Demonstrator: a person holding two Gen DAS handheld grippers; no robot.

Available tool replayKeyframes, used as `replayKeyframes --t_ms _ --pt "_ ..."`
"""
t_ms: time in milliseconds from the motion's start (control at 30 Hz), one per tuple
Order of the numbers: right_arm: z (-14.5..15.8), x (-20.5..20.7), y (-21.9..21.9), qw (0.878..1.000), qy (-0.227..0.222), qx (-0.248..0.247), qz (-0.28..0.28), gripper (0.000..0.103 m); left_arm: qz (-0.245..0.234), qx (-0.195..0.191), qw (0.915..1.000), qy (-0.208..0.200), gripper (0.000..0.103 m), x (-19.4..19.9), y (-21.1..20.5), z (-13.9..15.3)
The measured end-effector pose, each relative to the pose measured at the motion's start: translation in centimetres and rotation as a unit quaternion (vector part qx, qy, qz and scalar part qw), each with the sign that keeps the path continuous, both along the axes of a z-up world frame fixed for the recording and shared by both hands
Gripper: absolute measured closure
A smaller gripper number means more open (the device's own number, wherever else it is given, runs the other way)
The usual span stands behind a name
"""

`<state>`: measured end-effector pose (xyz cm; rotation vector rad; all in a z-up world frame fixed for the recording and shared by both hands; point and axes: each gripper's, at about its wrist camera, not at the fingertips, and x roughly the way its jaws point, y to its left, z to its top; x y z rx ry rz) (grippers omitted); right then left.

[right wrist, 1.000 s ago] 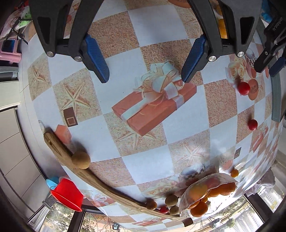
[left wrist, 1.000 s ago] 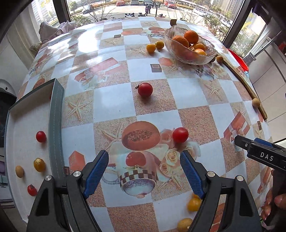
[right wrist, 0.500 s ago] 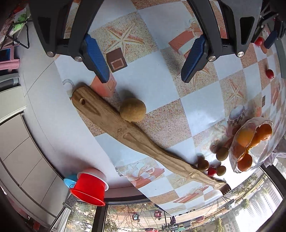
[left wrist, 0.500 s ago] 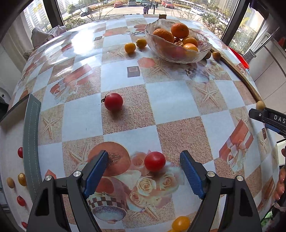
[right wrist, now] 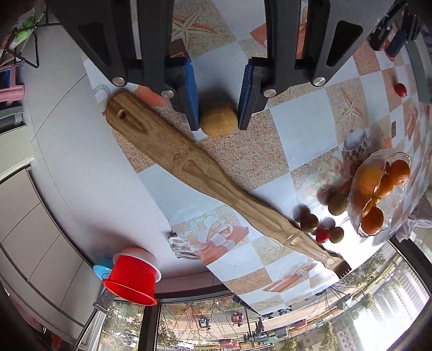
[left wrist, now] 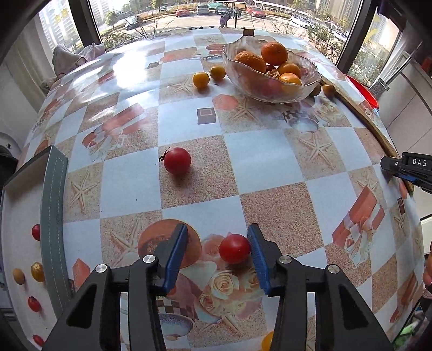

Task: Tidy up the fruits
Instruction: 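Grasp the red cherry tomato with left tool while right tool grasps a tan round fruit, then carry both fruits over the white tray and open left tool to drop the tomato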

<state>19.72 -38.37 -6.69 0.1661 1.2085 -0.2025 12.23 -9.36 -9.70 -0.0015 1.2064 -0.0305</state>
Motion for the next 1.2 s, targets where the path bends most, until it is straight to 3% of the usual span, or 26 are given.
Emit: replayKeyframes --t_ms 133,500,700,933,1200 --pt "0.1 -1.6 2.1 0.999 0.011 0.024 0.031 0.072 0.006 -0.019 0.9998 -0.001 0.077 -0.2 1.2 0.2" --pt "0.0 -6.4 9.9 0.989 0.037 0.051 0.131 0.072 -0.008 -0.052 0.9986 -0.001 0.078 -1.4 2.5 0.2" --pt "-0.2 -6.8 11.1 0.988 0.046 0.06 0.135 0.073 -0.026 -0.039 0.9989 -0.002 0.078 -1.4 2.0 0.2" --pt "-0.2 -6.9 11.9 0.987 0.048 0.055 0.143 0.073 -0.009 -0.086 0.9962 0.003 0.084 -2.4 3.7 0.6" --pt "-0.1 -7.3 13.5 0.985 0.05 0.056 0.154 0.073 0.009 -0.104 0.9945 0.011 0.084 -3.7 5.6 0.7"
